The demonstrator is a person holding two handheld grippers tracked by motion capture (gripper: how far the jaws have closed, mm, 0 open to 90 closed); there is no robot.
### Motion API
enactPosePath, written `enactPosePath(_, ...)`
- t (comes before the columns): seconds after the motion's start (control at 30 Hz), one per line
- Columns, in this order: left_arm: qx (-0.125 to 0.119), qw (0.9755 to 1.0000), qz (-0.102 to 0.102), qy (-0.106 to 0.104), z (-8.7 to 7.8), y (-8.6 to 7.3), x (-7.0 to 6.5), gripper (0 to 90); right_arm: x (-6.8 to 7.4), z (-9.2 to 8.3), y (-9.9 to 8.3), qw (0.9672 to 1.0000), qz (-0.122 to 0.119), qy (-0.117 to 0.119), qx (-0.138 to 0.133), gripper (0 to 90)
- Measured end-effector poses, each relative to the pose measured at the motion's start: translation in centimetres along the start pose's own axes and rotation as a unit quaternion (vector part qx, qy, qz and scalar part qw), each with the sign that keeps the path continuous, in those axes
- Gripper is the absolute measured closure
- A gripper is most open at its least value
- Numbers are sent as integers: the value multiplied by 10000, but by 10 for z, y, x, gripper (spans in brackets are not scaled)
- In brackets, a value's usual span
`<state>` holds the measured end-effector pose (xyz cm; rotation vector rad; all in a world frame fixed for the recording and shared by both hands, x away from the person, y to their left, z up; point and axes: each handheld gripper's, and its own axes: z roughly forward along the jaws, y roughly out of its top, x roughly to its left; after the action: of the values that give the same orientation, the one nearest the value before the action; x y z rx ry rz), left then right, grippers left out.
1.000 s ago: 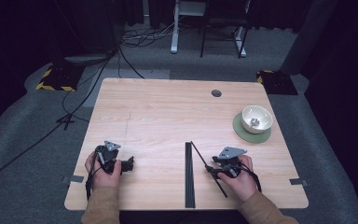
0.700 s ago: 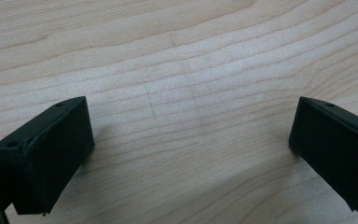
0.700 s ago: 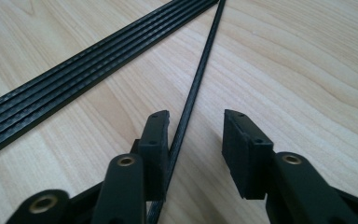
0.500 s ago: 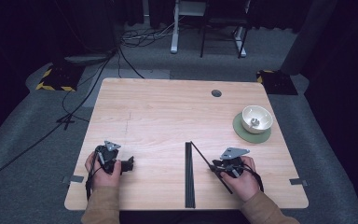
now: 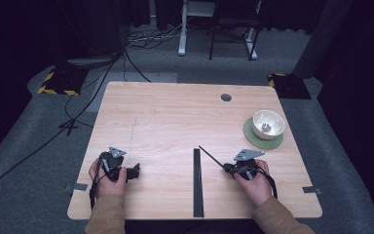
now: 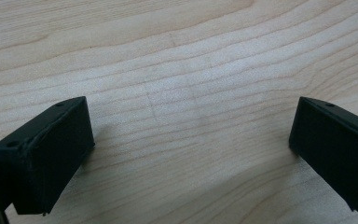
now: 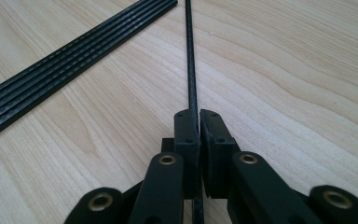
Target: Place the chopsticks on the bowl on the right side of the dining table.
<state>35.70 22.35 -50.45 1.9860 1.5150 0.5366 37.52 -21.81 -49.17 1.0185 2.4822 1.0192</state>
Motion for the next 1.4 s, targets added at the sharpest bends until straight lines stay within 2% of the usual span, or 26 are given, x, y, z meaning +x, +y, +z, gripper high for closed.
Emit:
enactPosePath(0.13, 4, 10000, 4, -1, 0, 0, 0, 0, -3, -1, -1, 10000, -50, -44, -10, 869)
enactPosePath(0.37, 0, 10000, -1, -2, 0, 0, 0, 0, -2, -16, 3, 9999, -44, 34, -163, 869)
enactPosePath(0.5, 1, 10000, 2, -1, 0, 0, 0, 0, -3, -28, 5, 9996, -84, 85, -244, 869)
enactPosePath(0.53, 1, 10000, 0, -1, 0, 0, 0, 0, -3, -35, 6, 9994, -89, 90, -317, 869)
enactPosePath(0.57, 1, 10000, 0, -1, 0, 0, 0, 0, -3, -35, 6, 9994, -89, 90, -317, 869)
enactPosePath(0.77, -1, 10000, 1, 3, 0, 0, 0, 0, -8, -61, 9, 9987, -109, 49, -493, 869)
enactPosePath(0.83, 3, 10000, -1, -4, 0, 0, 0, 0, -8, -63, 9, 9985, -116, 44, -530, 869)
enactPosePath(1.1, 4, 10000, 2, -5, 0, 0, 0, 0, -19, -84, 9, 9975, -40, -80, -700, 869)
enactPosePath(1.4, 3, 10000, 0, -4, 0, 0, 0, 0, -30, -112, 19, 9962, -43, -123, -863, 869)
